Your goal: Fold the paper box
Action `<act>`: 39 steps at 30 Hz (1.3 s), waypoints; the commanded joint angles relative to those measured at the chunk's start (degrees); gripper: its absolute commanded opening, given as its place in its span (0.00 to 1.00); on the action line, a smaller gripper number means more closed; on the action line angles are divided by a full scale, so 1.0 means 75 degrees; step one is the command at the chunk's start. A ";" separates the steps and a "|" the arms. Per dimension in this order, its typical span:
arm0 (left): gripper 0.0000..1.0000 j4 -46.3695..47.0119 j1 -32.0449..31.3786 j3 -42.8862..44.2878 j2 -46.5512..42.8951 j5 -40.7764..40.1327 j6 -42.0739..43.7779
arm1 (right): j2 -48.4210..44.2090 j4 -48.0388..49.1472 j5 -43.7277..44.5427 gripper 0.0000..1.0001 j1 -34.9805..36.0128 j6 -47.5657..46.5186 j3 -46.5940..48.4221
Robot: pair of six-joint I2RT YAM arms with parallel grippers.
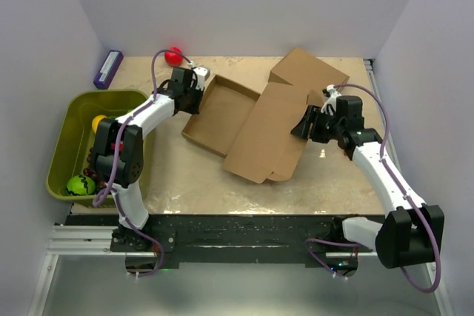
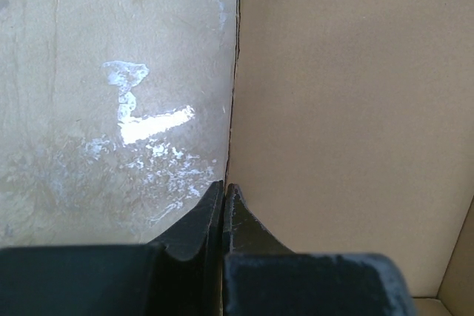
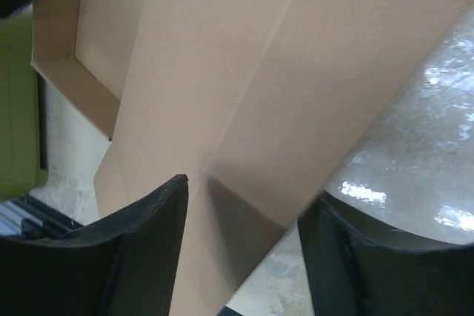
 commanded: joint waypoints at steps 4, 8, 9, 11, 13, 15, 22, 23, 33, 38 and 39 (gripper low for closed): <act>0.00 0.0155 0.0060 0.0349 0.0030 0.0472 -0.0291 | -0.0127 0.0682 -0.0132 0.43 0.0331 0.0389 0.0005; 0.20 0.0190 0.0060 0.0314 -0.0098 0.0496 -0.0291 | -0.0034 0.0227 0.0254 0.21 0.0320 0.0085 0.0449; 0.28 0.0260 0.0060 0.0291 -0.0145 0.0496 -0.0268 | 0.0060 -0.0042 0.0267 0.16 0.0331 -0.0020 0.0555; 0.51 0.0319 0.0060 0.0221 -0.0321 0.0496 -0.0244 | 0.0131 -0.0243 0.0268 0.04 0.0320 -0.0267 0.0836; 0.69 0.0436 0.0060 0.0162 -0.0543 0.0484 -0.0221 | 0.0189 -0.0419 0.0162 0.00 0.0319 -0.0454 0.1082; 0.78 0.0506 0.0060 0.0150 -0.0707 0.0577 -0.0163 | 0.0248 -0.0582 0.0069 0.00 0.0320 -0.0583 0.1282; 0.88 0.0869 0.0095 -0.0037 -0.2006 0.0800 -0.0115 | 0.1020 -0.1567 -0.0142 0.00 0.0319 -0.1473 0.2604; 0.89 0.0928 0.0095 -0.0072 -0.2148 0.0847 -0.0115 | 0.1149 -0.1661 -0.0212 0.00 0.0319 -0.1579 0.2734; 0.94 0.1608 0.0095 0.0383 -0.2888 0.4102 0.0390 | 0.2998 -0.2856 -0.0435 0.00 0.0928 -0.2692 0.4960; 0.96 0.1374 0.0107 0.0923 -0.2595 0.5334 0.0377 | 0.3891 -0.3535 -0.0868 0.00 0.0999 -0.3617 0.6484; 0.96 0.1281 0.0107 0.0982 -0.2560 0.5521 0.0435 | 0.4206 -0.3861 -0.1229 0.00 0.0987 -0.4095 0.6718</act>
